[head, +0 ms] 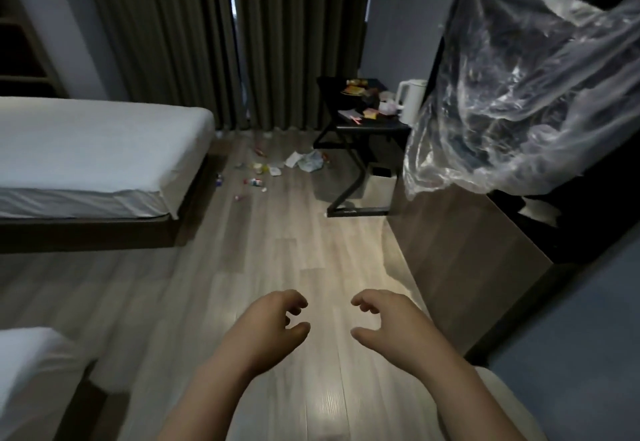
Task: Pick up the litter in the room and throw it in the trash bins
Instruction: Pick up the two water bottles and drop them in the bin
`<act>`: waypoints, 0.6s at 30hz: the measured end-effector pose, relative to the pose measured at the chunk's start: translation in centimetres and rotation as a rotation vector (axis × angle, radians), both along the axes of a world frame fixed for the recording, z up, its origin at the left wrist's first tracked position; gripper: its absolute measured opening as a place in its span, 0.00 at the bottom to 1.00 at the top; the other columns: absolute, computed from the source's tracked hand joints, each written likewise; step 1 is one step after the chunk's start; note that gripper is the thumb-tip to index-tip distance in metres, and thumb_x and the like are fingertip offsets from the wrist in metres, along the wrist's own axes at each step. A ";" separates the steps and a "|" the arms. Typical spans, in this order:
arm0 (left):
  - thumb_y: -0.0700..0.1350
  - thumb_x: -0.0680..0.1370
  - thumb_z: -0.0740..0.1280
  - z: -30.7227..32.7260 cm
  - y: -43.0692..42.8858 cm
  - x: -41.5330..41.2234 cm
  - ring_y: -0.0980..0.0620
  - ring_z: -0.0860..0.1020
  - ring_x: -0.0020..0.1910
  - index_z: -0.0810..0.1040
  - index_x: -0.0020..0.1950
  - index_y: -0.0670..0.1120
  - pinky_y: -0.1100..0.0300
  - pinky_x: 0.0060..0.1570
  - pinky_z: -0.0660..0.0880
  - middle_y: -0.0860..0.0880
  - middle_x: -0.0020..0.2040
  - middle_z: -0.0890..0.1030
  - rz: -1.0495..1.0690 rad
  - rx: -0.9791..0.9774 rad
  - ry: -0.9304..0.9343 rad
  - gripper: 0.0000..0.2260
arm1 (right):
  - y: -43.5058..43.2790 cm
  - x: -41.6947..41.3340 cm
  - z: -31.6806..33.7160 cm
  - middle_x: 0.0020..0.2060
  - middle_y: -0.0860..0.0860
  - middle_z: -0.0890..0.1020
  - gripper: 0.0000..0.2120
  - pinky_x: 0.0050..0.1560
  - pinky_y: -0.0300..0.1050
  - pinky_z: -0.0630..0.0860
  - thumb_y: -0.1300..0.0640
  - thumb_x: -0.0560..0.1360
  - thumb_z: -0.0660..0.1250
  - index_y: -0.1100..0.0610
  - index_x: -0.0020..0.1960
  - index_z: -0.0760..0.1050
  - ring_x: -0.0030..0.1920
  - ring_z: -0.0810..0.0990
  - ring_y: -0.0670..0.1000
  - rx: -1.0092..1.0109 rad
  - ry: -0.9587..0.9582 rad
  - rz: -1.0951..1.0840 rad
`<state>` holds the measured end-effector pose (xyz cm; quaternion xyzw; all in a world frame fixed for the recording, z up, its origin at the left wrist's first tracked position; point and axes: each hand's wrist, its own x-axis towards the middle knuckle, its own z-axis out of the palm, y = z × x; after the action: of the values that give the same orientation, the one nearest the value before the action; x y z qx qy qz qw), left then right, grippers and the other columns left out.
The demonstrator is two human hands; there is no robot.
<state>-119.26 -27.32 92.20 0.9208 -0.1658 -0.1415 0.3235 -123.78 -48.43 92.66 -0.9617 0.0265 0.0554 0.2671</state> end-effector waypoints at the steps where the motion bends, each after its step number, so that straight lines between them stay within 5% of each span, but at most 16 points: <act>1: 0.51 0.76 0.66 0.1 0.2 1.5 0.60 0.77 0.52 0.74 0.62 0.55 0.62 0.53 0.76 0.58 0.57 0.77 0.018 -0.001 -0.006 0.15 | 0.2 1.8 0.1 0.56 0.40 0.76 0.20 0.51 0.35 0.69 0.48 0.71 0.68 0.43 0.63 0.72 0.55 0.74 0.41 0.002 -0.009 0.020; 12: 0.52 0.77 0.65 1.9 0.3 18.8 0.60 0.75 0.52 0.73 0.63 0.55 0.70 0.44 0.69 0.57 0.58 0.76 0.195 0.036 -0.060 0.15 | -1.6 22.9 1.7 0.55 0.39 0.76 0.20 0.55 0.36 0.71 0.48 0.71 0.68 0.43 0.62 0.72 0.56 0.74 0.40 0.028 -0.074 0.171; 18: 0.52 0.76 0.65 0.8 0.1 27.3 0.60 0.76 0.52 0.73 0.63 0.55 0.65 0.50 0.73 0.58 0.58 0.76 0.236 0.029 0.004 0.15 | -2.0 32.5 0.6 0.53 0.38 0.75 0.19 0.51 0.33 0.69 0.48 0.71 0.68 0.43 0.62 0.73 0.55 0.73 0.39 0.016 -0.040 0.217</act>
<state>-91.98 -27.26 93.01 0.9382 -0.0536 -0.1067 0.3249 -91.28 -50.39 93.26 -0.9577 -0.0836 0.0648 0.2675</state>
